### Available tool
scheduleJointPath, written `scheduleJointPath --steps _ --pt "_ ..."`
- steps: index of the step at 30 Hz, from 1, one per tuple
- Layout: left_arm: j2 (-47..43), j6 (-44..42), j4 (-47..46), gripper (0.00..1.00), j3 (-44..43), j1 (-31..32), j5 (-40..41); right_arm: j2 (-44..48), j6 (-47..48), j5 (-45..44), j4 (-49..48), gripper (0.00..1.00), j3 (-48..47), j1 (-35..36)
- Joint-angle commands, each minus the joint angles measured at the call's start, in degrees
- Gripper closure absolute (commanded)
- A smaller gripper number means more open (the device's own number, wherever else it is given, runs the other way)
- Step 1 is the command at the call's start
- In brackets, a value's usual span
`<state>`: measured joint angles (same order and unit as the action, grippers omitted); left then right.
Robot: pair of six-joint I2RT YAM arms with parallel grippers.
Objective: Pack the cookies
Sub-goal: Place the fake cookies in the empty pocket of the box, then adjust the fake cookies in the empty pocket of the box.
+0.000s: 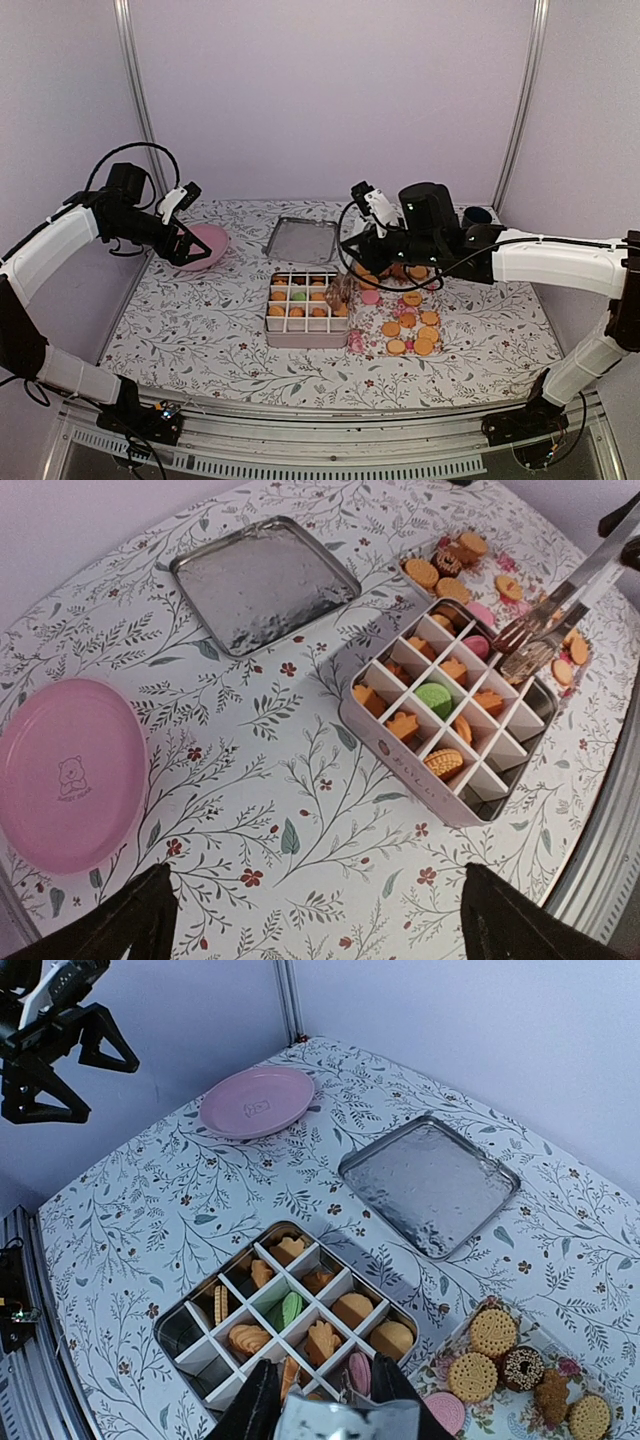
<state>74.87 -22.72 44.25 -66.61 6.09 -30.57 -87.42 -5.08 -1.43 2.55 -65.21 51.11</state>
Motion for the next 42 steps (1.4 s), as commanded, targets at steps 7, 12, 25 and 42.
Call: scheduleJointPath --steps 7,12,25,42 --pt "-1.05 -0.22 0.34 0.01 -1.11 -0.57 -0.46 7.64 0.16 -3.22 -1.89 0.70 1.82 0.34" --pt "-0.88 -0.14 0.40 0.01 -1.20 -0.59 -0.79 6.84 0.17 -1.99 -1.85 0.70 2.07 0.32" --pt "-0.74 -0.52 0.61 0.01 -1.68 -0.55 -0.19 2.51 -1.35 0.93 -1.53 0.74 1.75 0.53" --pt "-1.13 -0.82 0.66 0.01 -0.77 -0.59 0.06 8.25 -1.36 -3.92 -1.15 0.72 2.47 1.66"
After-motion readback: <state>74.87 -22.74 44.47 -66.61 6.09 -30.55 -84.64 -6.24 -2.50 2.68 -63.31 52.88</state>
